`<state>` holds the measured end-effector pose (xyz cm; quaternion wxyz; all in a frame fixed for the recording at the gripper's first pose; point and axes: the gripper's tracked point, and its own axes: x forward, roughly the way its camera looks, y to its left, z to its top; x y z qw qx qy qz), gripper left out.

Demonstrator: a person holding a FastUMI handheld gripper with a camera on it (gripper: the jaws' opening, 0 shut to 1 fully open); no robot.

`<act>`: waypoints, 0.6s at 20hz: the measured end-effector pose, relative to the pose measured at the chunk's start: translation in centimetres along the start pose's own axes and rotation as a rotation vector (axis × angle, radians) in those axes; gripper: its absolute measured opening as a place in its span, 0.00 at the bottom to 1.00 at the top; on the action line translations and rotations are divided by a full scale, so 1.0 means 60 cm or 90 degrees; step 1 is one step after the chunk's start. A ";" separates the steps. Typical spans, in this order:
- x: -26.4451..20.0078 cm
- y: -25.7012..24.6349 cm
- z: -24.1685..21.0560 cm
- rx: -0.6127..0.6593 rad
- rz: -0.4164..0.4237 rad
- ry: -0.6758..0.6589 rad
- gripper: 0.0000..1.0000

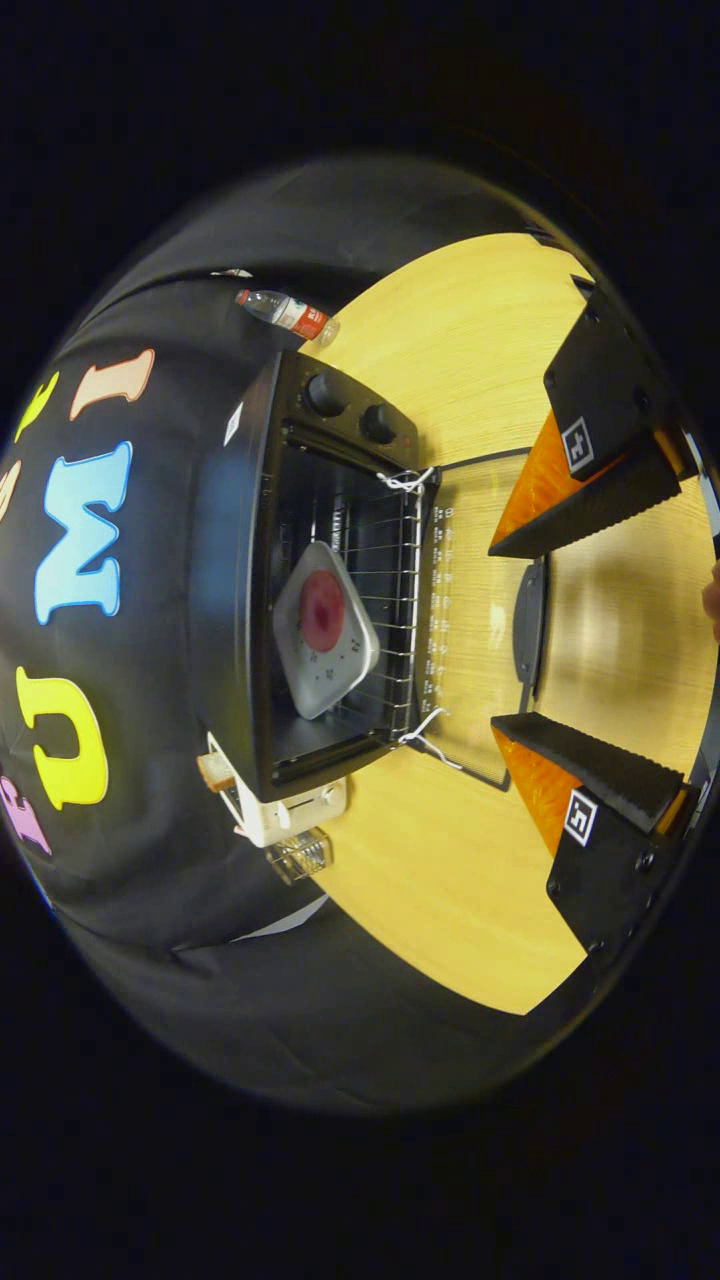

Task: Open the toaster oven, put the food inside, and close the toaster oven door.

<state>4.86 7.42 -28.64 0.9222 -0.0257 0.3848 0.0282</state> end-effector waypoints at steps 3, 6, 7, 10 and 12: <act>0.015 -0.005 -0.034 0.003 -0.014 0.048 0.98; 0.029 -0.007 -0.061 -0.006 -0.027 0.080 0.99; 0.034 -0.010 -0.069 -0.009 -0.034 0.093 0.99; 0.055 -0.002 -0.088 -0.013 -0.029 0.126 0.99; 0.067 -0.004 -0.092 -0.015 -0.037 0.136 0.99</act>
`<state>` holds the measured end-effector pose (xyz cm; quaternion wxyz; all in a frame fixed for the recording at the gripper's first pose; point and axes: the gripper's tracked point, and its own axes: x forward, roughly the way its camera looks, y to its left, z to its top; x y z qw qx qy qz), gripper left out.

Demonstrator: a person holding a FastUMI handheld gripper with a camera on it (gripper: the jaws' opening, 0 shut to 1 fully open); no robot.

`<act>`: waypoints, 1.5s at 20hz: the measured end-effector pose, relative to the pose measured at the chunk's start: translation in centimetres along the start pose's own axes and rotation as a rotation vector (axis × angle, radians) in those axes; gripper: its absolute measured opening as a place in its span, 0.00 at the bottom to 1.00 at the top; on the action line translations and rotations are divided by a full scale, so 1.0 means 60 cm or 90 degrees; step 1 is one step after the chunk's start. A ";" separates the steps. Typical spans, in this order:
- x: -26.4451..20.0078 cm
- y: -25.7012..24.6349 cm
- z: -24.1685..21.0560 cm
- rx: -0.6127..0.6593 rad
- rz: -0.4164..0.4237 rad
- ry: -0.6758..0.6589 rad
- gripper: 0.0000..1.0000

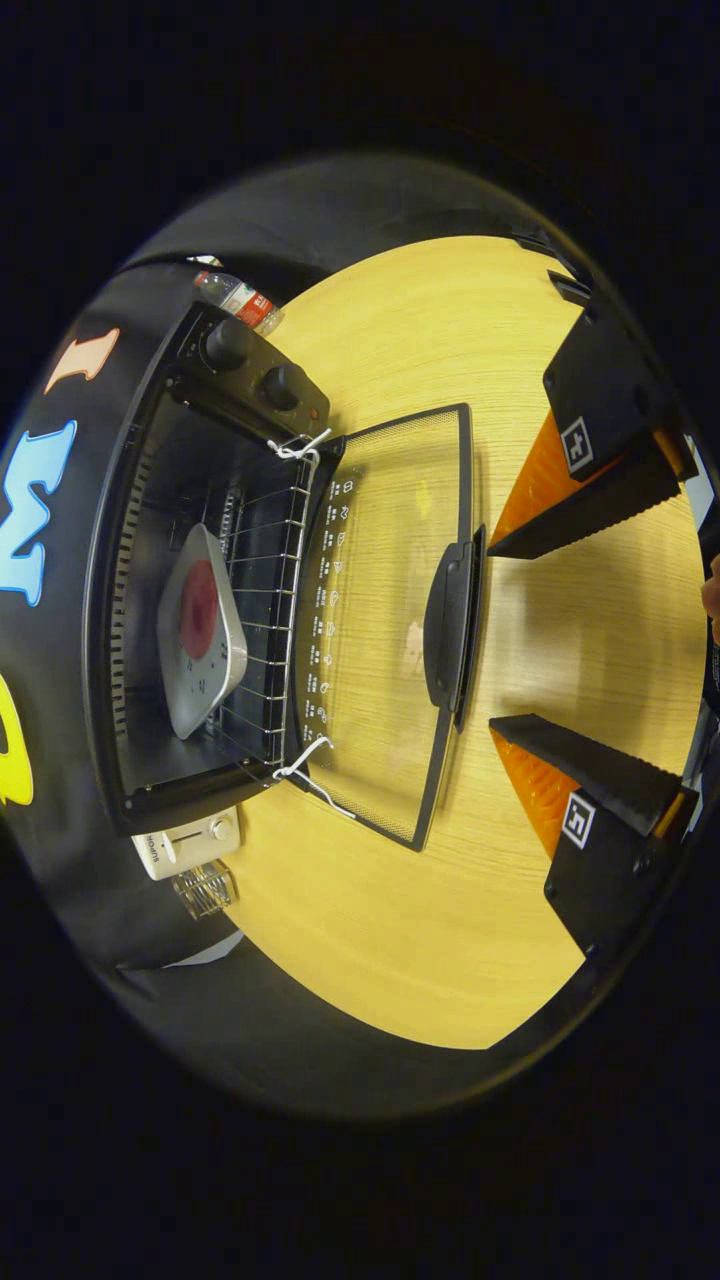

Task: Open the toaster oven, put the food inside, and close the toaster oven door.

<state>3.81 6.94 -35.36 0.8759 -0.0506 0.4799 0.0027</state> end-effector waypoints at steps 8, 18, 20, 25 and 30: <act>0.018 0.008 -0.018 -0.014 -0.017 0.037 0.98; 0.044 -0.010 -0.008 0.075 -0.034 0.068 0.97; 0.042 -0.010 -0.007 0.071 -0.036 0.065 0.96; 0.030 -0.011 -0.004 0.068 -0.040 0.052 0.97; -0.009 -0.010 0.011 0.076 -0.042 0.009 0.96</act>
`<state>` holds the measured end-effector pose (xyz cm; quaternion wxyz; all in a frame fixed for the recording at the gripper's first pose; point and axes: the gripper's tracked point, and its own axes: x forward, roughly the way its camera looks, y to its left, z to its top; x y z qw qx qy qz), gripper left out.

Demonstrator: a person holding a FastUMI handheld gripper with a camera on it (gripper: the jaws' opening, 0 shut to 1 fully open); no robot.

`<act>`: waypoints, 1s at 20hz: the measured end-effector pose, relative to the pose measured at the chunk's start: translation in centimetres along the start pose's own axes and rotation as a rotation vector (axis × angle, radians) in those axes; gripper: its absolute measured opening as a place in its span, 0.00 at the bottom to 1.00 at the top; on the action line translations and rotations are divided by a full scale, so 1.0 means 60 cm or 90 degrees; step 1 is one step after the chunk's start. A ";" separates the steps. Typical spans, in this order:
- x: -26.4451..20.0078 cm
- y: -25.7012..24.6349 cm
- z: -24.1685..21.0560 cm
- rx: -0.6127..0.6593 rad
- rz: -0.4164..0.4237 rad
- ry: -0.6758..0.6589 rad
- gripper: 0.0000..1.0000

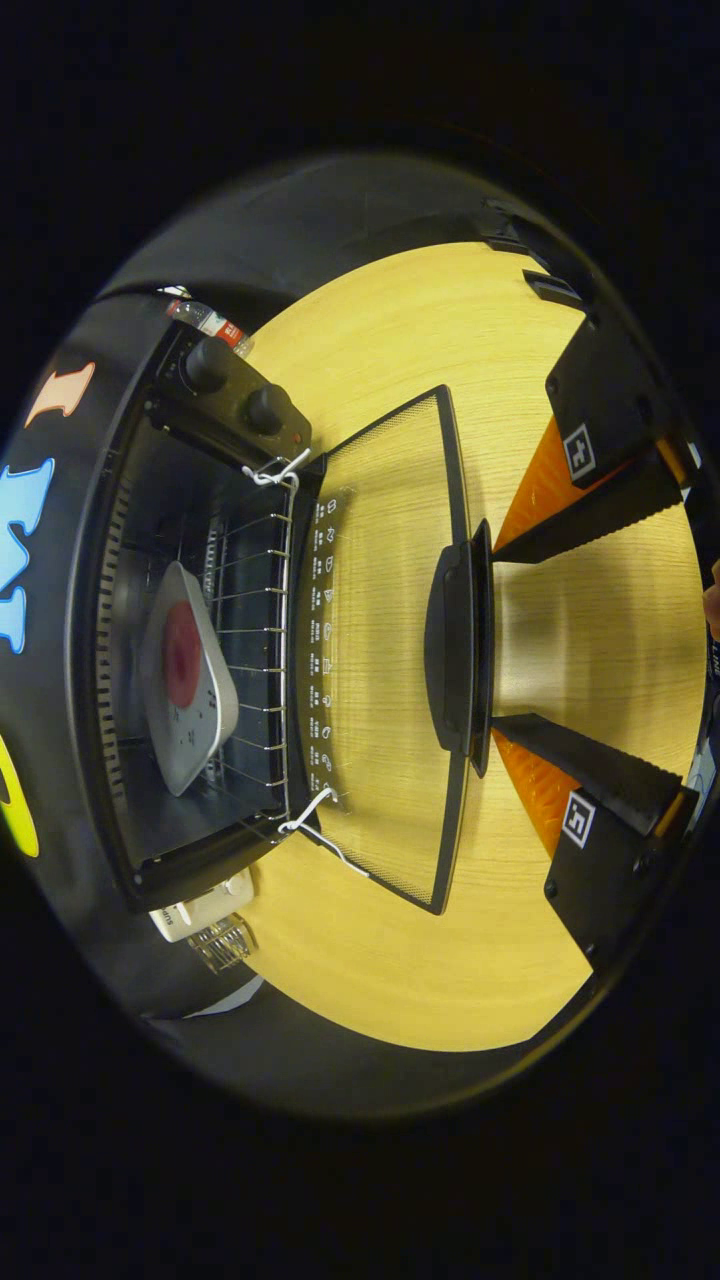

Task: Open the toaster oven, put the food inside, and close the toaster oven door.

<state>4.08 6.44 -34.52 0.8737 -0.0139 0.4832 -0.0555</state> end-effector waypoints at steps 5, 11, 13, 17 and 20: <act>-0.055 0.000 0.039 -0.032 -0.020 -0.092 0.96; -0.160 0.003 0.136 -0.065 -0.013 -0.241 0.99; -0.199 -0.008 0.170 -0.083 -0.018 -0.303 0.99; -0.286 -0.046 0.210 -0.093 -0.030 -0.410 0.99; -0.347 -0.083 0.209 -0.085 -0.042 -0.471 0.99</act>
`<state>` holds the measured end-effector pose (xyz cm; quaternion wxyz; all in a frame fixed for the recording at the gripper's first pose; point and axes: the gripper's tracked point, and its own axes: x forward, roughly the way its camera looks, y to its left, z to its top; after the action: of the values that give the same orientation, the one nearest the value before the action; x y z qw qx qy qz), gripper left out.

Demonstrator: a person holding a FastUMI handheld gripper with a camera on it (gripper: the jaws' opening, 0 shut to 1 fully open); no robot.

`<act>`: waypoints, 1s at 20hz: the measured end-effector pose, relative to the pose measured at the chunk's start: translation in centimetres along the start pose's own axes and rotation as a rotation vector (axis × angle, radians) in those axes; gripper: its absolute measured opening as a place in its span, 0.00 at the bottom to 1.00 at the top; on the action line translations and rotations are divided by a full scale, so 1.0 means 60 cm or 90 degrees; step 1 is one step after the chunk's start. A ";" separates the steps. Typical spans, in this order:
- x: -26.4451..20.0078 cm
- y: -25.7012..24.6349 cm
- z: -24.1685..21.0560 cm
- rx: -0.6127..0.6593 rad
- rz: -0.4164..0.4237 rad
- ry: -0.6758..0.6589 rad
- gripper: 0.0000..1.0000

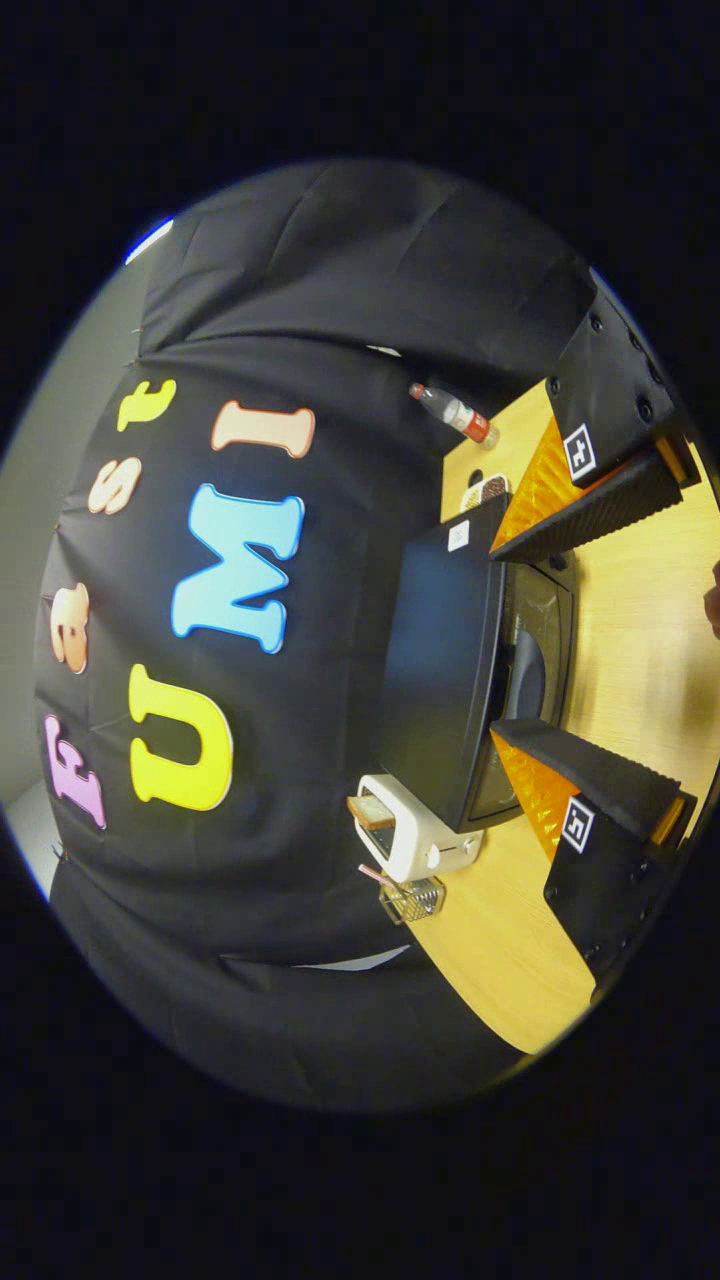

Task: Open the toaster oven, put the food inside, and close the toaster oven door.

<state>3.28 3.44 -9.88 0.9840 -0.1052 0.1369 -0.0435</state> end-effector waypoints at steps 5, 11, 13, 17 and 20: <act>-0.059 -0.079 0.028 -0.001 -0.025 -0.075 0.99; -0.103 -0.159 0.029 0.004 -0.068 -0.107 0.98; -0.114 -0.167 0.035 -0.001 -0.075 -0.118 0.98; -0.126 -0.169 0.037 -0.001 -0.065 -0.119 0.98; -0.141 -0.179 0.034 0.003 -0.065 -0.120 0.98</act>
<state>-4.88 -5.66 -3.43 0.9892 -0.1135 0.0383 -0.0840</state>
